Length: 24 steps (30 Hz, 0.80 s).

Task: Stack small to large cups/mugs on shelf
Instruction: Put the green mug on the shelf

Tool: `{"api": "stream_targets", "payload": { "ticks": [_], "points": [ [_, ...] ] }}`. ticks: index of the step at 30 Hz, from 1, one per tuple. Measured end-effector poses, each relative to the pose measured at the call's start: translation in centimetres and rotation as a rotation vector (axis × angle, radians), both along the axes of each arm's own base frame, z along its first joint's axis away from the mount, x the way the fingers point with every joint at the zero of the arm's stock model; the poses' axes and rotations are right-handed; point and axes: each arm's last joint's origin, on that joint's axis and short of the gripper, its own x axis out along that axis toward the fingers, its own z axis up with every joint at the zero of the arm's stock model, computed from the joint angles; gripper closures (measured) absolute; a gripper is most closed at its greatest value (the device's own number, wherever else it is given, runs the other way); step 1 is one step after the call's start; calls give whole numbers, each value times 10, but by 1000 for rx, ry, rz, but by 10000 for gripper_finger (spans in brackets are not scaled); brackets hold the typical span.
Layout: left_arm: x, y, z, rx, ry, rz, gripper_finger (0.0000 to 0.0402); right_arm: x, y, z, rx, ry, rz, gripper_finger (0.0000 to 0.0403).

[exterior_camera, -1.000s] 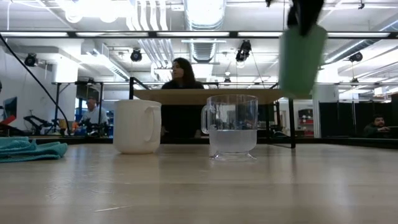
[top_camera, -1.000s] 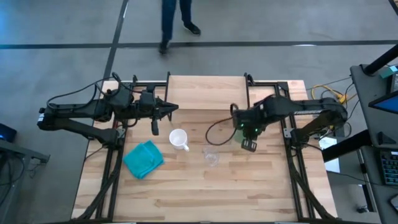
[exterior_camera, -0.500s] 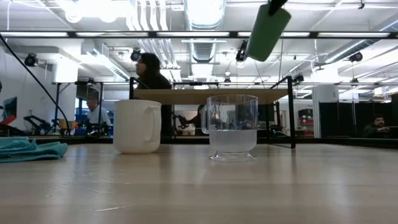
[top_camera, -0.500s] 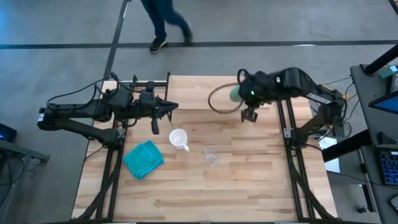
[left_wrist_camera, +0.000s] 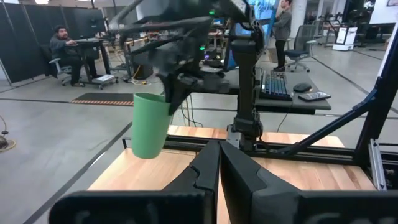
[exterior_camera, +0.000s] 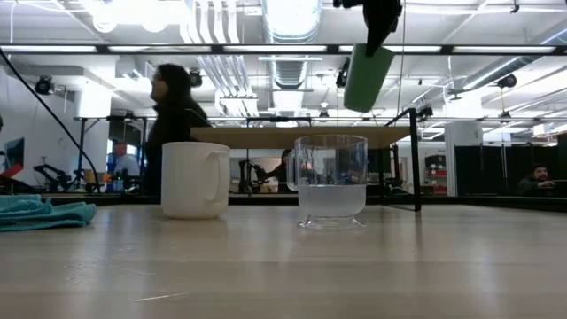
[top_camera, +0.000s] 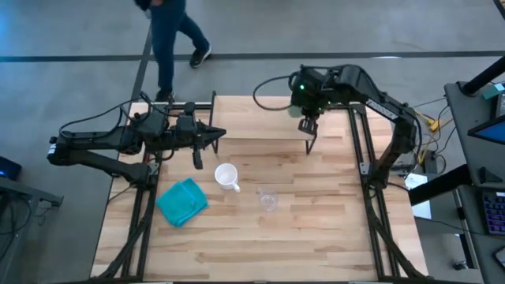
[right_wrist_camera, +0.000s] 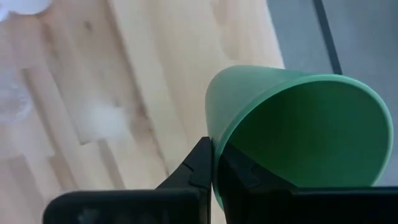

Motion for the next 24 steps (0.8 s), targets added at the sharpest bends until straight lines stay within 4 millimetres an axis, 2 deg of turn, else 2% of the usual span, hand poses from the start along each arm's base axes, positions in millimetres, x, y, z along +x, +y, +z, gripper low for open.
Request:
{"api": "stream_targets", "payload": {
  "ticks": [4,8,24],
  "points": [
    [0,0,0,0,0,3,402,-7,-19,-4,96,-29,-71,394],
    [0,1,0,1,0,30,402,-11,-29,-7,171,-54,-91,394],
    [0,6,-1,2,9,75,402,-8,-33,-17,219,-31,-78,394]
  ]
}}
